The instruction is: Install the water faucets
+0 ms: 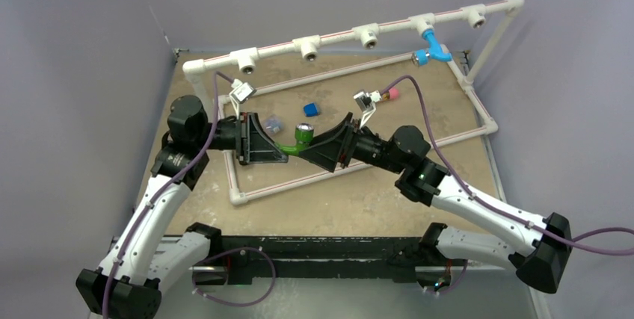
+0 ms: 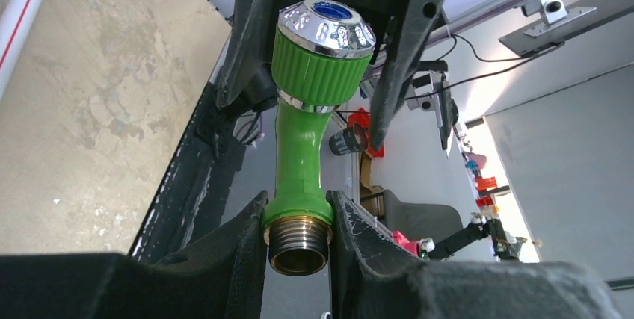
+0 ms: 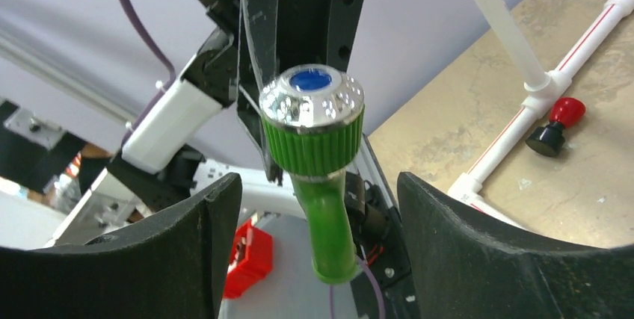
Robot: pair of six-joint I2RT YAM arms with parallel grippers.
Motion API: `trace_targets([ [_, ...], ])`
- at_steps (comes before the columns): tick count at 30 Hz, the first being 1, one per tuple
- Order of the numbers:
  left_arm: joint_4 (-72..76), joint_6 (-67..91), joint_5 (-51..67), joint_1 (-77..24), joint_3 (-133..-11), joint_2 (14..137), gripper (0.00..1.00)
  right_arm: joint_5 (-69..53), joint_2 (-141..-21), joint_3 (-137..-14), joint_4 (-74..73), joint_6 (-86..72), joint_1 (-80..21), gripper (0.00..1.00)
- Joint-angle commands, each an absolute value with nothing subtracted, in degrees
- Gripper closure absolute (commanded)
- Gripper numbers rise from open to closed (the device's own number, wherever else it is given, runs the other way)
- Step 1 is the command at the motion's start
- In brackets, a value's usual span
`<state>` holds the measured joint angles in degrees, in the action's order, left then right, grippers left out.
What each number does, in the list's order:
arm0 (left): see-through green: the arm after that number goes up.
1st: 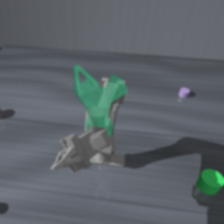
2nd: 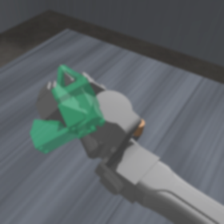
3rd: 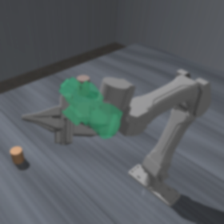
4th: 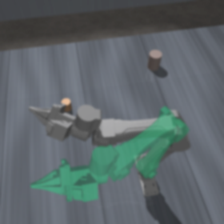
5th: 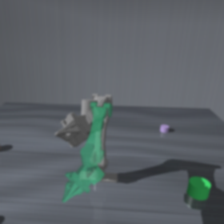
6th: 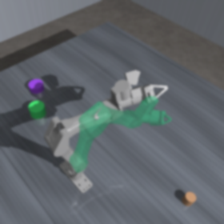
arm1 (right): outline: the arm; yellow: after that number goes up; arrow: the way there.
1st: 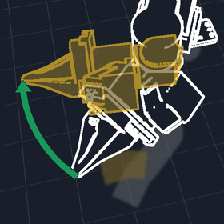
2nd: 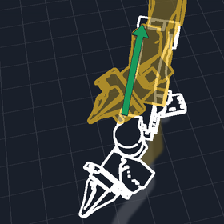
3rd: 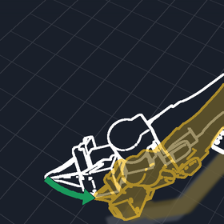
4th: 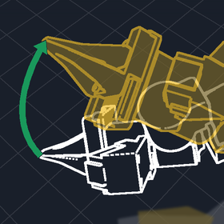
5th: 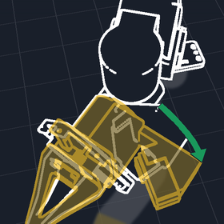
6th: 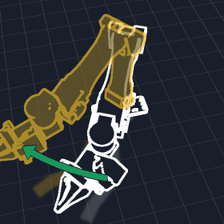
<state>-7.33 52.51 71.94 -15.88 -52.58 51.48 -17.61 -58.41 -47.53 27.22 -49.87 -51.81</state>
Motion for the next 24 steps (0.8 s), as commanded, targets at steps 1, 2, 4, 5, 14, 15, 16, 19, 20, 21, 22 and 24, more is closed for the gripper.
trace_targets([
  [1, -1.13, 57.10, 74.80, -16.00, -52.13, 49.75, 1.00, -23.29, -56.43, -47.23, 27.75, -43.63, -52.12, 0.24],
  [2, 0.76, 58.10, 75.06, -15.99, -51.93, 49.70, 1.00, -23.44, -56.43, -47.51, 27.69, -42.86, -52.12, 0.25],
  [4, 3.86, 60.54, 75.42, -16.00, -51.50, 49.58, 1.00, -24.25, -56.51, -47.97, 28.64, -42.23, -52.11, 0.26],
  [5, 5.27, 61.69, 75.69, -15.99, -51.27, 49.57, 1.00, -25.47, -56.54, -48.05, 29.33, -42.19, -52.12, 0.28],
  [14, 10.39, 67.03, 76.39, -16.00, -50.21, 49.31, 1.00, -27.36, -56.57, -48.02, 33.98, -41.95, -52.12, 0.39],
  [15, 10.72, 67.40, 76.36, -16.00, -50.19, 49.30, 1.00, -27.71, -56.80, -48.14, 34.16, -41.99, -52.10, 0.40],
  [16, 11.10, 67.69, 76.25, -16.00, -50.07, 49.30, 1.00, -27.93, -56.97, -48.30, 34.18, -42.00, -52.11, 0.41],
  [19, 12.00, 68.40, 75.90, -16.00, -50.00, 49.31, 1.00, -28.33, -57.38, -48.60, 34.48, -42.10, -52.12, 0.44],
  [20, 12.18, 68.52, 75.85, -16.00, -50.03, 49.31, 1.00, -28.61, -57.41, -48.60, 35.03, -42.30, -52.12, 0.45],
  [21, 12.21, 68.53, 75.68, -16.00, -50.01, 49.25, 1.00, -28.84, -57.59, -48.69, 35.21, -42.57, -52.12, 0.45],
  [22, 12.14, 68.51, 75.47, -16.00, -49.94, 49.22, 1.00, -28.91, -57.77, -48.81, 35.27, -42.62, -52.11, 0.47],
  [24, 12.13, 68.50, 75.18, -15.99, -49.85, 49.22, 1.00, -29.00, -57.96, -48.87, 35.70, -42.77, -52.12, 0.49],
])
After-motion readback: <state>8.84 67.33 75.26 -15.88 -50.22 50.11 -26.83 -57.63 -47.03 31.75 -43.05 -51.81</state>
